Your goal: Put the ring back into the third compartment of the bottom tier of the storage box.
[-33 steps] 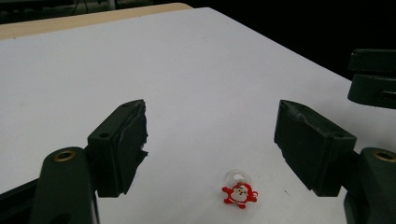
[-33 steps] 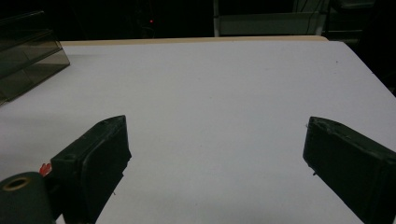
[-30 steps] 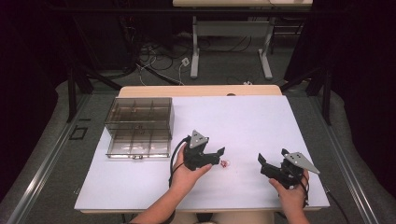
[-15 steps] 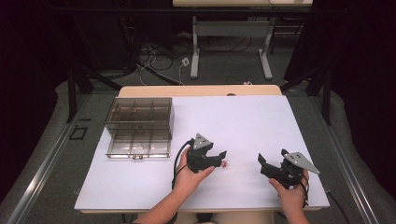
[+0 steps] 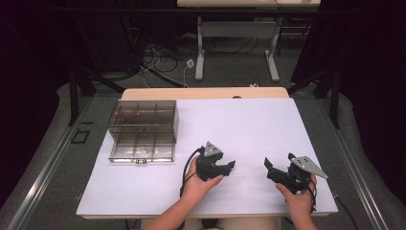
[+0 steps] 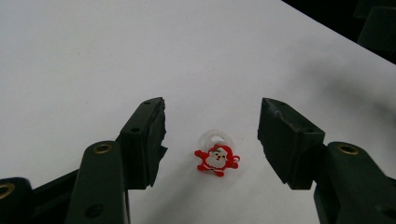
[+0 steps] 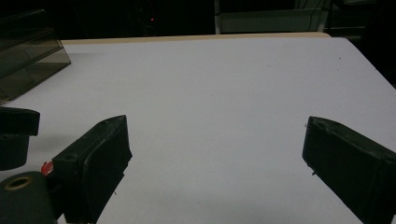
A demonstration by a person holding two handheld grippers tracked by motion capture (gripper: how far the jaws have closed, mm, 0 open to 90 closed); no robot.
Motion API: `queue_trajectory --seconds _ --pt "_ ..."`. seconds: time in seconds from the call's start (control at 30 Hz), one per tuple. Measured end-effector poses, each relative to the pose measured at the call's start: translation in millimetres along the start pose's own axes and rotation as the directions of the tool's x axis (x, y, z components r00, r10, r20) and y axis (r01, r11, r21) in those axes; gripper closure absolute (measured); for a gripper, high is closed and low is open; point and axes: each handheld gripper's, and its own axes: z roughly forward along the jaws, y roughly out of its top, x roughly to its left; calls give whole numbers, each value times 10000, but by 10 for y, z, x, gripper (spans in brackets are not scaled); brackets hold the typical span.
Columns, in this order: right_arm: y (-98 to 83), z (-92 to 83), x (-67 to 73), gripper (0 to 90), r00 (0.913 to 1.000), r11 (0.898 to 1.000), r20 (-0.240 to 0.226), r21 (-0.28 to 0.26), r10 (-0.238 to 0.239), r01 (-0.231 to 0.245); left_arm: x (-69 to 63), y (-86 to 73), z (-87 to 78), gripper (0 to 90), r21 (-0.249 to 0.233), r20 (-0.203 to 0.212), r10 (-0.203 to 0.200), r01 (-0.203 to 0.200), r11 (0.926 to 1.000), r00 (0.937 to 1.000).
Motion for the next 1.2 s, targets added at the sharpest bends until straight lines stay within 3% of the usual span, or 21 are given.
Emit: queue_trajectory --seconds 0.67,1.2 --pt "2 3 -4 74 10000 10000 -47 37 36 -35 -41 -86 176 459 835 -10 346 -344 9959 9994" --pt "2 0 -10 77 9999 10000 -99 84 17 -16 -49 -97 201 549 1069 -19 495 -490 9931 9988"
